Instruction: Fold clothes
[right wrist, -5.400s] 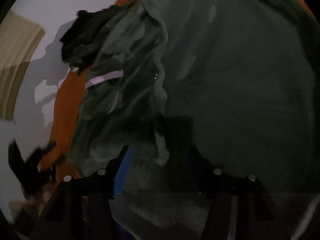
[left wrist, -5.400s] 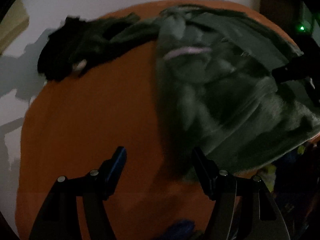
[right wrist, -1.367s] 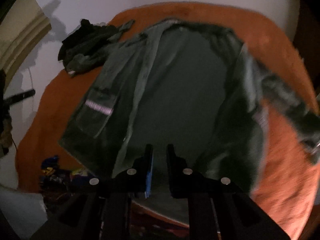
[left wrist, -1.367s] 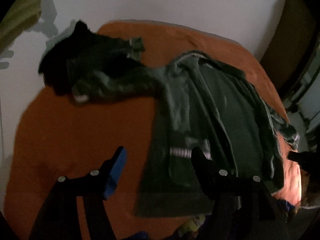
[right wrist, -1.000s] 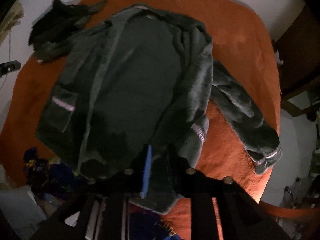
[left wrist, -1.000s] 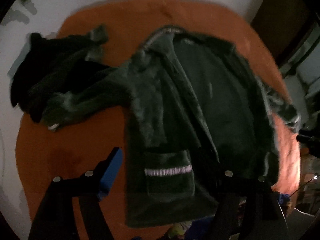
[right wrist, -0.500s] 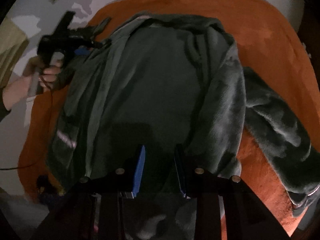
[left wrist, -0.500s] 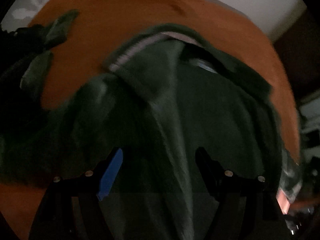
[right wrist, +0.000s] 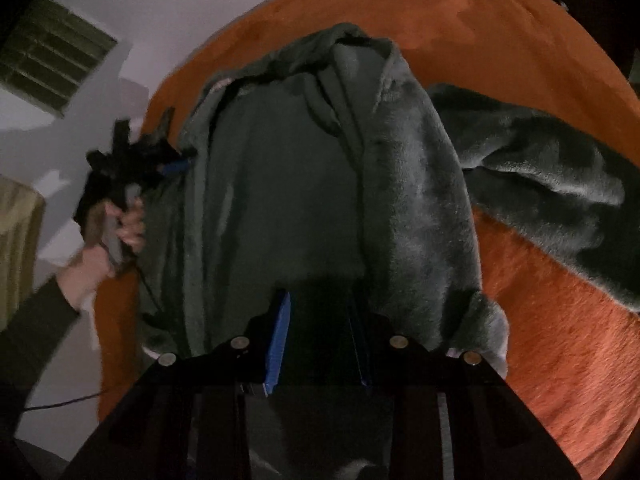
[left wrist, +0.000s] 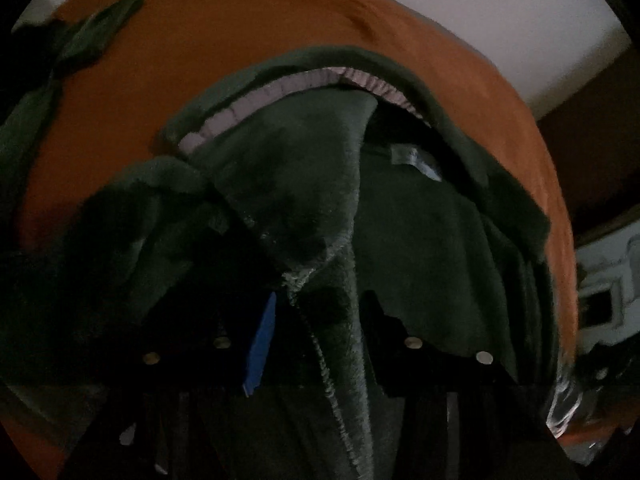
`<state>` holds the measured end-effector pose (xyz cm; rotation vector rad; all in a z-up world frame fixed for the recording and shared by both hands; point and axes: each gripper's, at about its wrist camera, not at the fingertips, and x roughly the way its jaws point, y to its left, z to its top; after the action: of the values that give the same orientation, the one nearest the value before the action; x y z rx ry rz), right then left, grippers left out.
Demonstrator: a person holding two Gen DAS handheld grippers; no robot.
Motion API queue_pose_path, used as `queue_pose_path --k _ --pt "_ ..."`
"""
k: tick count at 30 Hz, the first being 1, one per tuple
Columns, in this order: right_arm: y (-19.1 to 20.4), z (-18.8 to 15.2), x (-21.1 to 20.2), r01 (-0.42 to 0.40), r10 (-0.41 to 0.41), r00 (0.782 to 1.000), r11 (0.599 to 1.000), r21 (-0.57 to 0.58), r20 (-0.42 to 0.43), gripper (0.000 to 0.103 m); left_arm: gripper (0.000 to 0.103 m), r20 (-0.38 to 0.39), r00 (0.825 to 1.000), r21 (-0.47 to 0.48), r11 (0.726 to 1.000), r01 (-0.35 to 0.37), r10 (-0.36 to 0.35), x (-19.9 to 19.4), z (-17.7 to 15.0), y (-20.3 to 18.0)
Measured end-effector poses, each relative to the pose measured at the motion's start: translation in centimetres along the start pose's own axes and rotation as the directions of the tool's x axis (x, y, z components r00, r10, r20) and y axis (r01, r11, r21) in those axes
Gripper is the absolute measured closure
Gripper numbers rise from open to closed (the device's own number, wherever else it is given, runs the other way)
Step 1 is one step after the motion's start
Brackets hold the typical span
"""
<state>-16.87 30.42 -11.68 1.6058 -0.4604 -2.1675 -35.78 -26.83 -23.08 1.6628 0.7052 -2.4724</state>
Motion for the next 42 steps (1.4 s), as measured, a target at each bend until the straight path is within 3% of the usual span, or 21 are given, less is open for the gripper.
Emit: queue_pose_path --k 4,5,8,11,13,14,15,19,20,21,24,28,32,35,38,42 --pt "0.4 0.0 -0.8 0.009 -0.009 1.000 1.000 -0.007 0.027 0.074 0.056 -0.023 0.999 -0.049 0.998 -0.049 0.048 -0.2 0.2 0.1" --pt "0.4 -0.1 -1.0 0.007 -0.007 1.000 1.000 -0.006 0.030 0.074 0.052 -0.030 0.998 -0.051 0.997 -0.060 0.058 -0.3 0.4 0.3" --pt "0.0 -0.4 -1.2 0.002 -0.002 1.000 1.000 0.003 0.028 0.074 0.045 -0.023 0.998 -0.021 0.998 -0.051 0.050 -0.6 0.2 0.2" --pt "-0.3 -1.0 -0.7 0.012 -0.012 1.000 1.000 0.006 0.008 0.074 0.046 -0.020 0.996 0.029 0.996 -0.084 0.084 0.3 -0.7 -0.4" --pt "-0.8 -1.5 -0.4 0.019 -0.019 1.000 1.000 0.017 -0.008 0.074 0.056 -0.008 0.994 0.062 0.992 -0.110 0.111 0.8 -1.3 -1.0" --pt "-1.0 -1.8 -0.3 0.022 -0.022 1.000 0.999 0.025 -0.014 0.074 0.074 0.001 0.994 0.075 0.992 -0.105 0.105 0.6 -1.6 -1.6" --pt "-1.2 -1.9 -0.3 0.019 -0.018 1.000 0.999 0.034 -0.015 0.074 0.079 -0.009 0.997 0.070 0.995 -0.078 0.079 0.4 -1.7 -2.2" --pt "-1.4 -2.1 -0.2 0.016 -0.016 1.000 0.999 0.045 -0.015 0.074 0.077 -0.034 0.995 0.048 0.994 0.100 -0.099 -1.6 -1.6 -5.3" --pt "-1.3 -2.1 -0.2 0.019 -0.019 1.000 0.999 0.036 -0.018 0.074 0.074 -0.057 0.989 0.084 0.987 0.141 -0.136 -1.9 -1.6 -6.9" --pt "-1.2 -2.1 -0.1 0.022 -0.022 1.000 0.999 0.027 -0.020 0.074 0.064 -0.084 0.982 0.121 0.976 0.181 -0.172 -2.2 -1.6 -8.6" --pt "-1.1 -1.9 0.3 0.030 -0.030 0.999 0.999 0.022 -0.025 0.074 0.057 -0.151 0.970 0.214 0.952 0.221 -0.191 -2.4 -1.5 -12.8" --pt "-0.6 -1.9 1.0 0.018 -0.017 0.999 1.000 0.026 -0.037 0.074 0.052 -0.176 0.957 0.283 0.920 0.272 -0.229 -3.1 -0.8 -14.7" --pt "0.2 -2.4 1.7 0.010 -0.010 0.998 1.000 -0.003 -0.054 0.074 0.038 -0.080 0.988 0.343 0.927 0.154 -0.135 -5.6 0.1 -13.3" --pt "0.9 -2.7 2.6 0.005 -0.007 0.997 1.000 -0.027 -0.072 0.074 0.038 0.025 0.998 0.350 0.935 -0.056 0.050 -6.7 0.6 -9.3" --pt "1.7 -2.7 3.9 0.002 -0.009 0.995 0.997 -0.074 -0.099 0.074 0.038 0.077 0.971 0.321 0.917 -0.238 0.225 -7.4 0.9 -3.6" --pt "4.0 -0.6 5.9 -0.013 -0.014 0.990 0.983 -0.183 -0.143 0.074 0.038 0.103 0.931 0.252 0.896 -0.365 0.351 -10.3 0.2 5.2"
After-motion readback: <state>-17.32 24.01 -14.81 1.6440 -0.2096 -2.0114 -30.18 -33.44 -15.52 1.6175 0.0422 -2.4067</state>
